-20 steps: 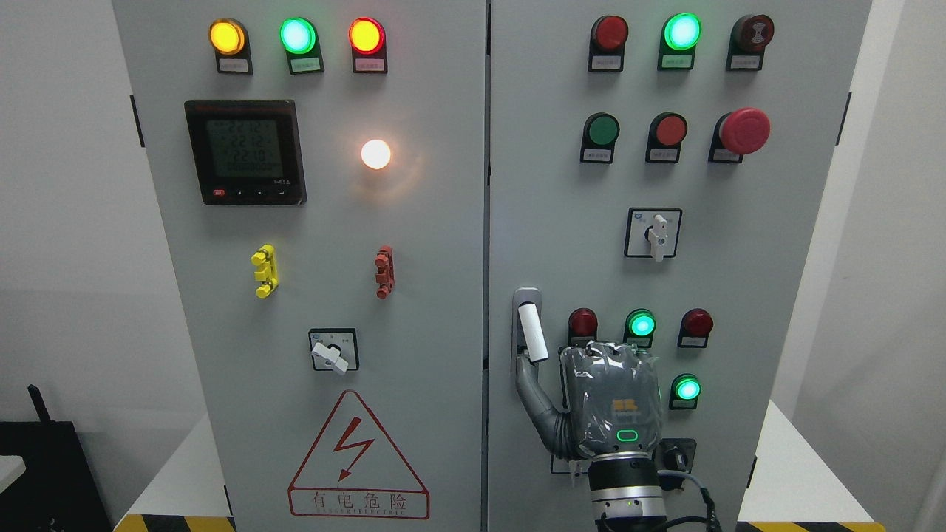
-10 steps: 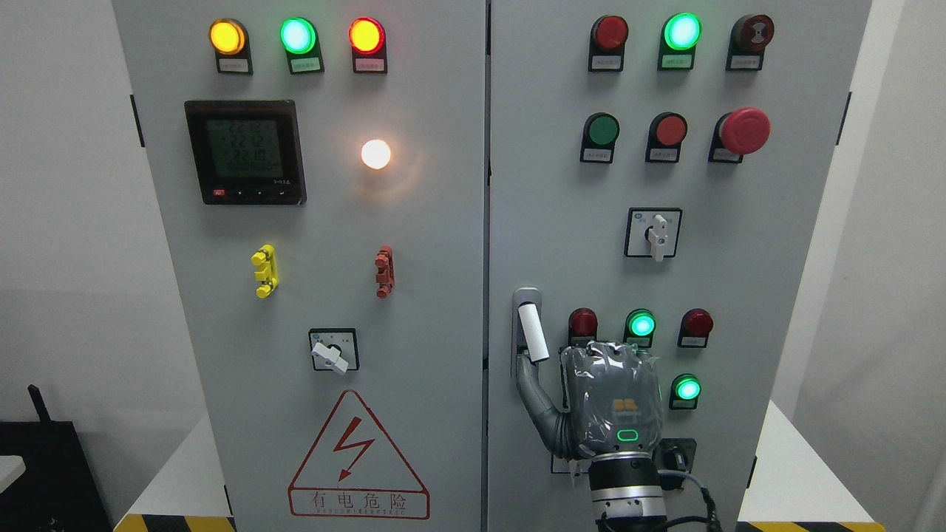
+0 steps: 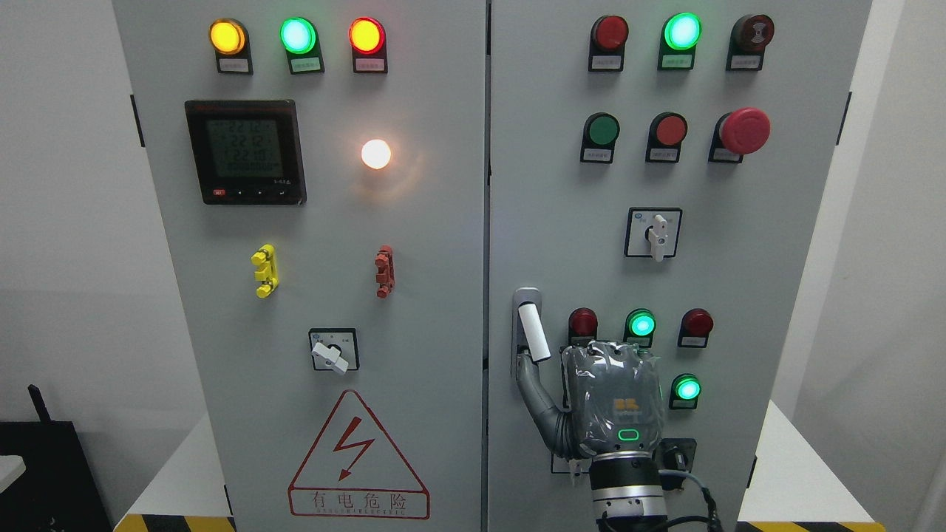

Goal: Release door handle

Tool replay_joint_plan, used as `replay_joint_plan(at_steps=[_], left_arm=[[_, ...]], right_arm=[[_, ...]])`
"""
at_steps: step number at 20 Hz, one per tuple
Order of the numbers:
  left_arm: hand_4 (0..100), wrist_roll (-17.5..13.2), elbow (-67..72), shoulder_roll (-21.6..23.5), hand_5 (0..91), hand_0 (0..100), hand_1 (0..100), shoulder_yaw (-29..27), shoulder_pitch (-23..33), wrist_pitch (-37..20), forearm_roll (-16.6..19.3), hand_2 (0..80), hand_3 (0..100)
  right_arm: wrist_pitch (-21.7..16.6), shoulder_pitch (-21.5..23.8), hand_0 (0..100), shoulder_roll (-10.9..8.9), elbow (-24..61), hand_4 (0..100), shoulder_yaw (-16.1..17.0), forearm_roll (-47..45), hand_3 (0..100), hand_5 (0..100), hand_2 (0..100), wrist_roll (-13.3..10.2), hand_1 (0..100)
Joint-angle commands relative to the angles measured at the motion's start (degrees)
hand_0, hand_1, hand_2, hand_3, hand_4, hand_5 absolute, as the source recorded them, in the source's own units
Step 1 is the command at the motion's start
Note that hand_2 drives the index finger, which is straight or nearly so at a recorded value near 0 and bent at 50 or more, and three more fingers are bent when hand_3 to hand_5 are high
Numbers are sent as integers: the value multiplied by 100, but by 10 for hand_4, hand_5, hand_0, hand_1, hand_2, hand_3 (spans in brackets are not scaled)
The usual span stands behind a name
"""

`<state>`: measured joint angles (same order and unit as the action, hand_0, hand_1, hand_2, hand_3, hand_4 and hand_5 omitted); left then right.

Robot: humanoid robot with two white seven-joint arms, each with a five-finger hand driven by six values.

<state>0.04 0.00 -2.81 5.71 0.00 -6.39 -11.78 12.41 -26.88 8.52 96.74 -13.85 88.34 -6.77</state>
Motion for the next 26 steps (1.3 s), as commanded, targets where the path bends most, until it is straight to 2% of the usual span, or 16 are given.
replay_joint_plan(at_steps=[1, 26], left_arm=[[0, 5, -176, 0, 0, 120, 389, 0, 176, -2, 9, 0, 0], [0, 5, -176, 0, 0, 120, 389, 0, 176, -2, 0, 0, 0]], right_arm=[[-2, -1, 561, 1, 3, 1000, 32, -1, 1000, 954, 1000, -35, 0], [-2, 8, 574, 27, 47, 1000, 58, -10, 1000, 956, 1000, -35, 0]])
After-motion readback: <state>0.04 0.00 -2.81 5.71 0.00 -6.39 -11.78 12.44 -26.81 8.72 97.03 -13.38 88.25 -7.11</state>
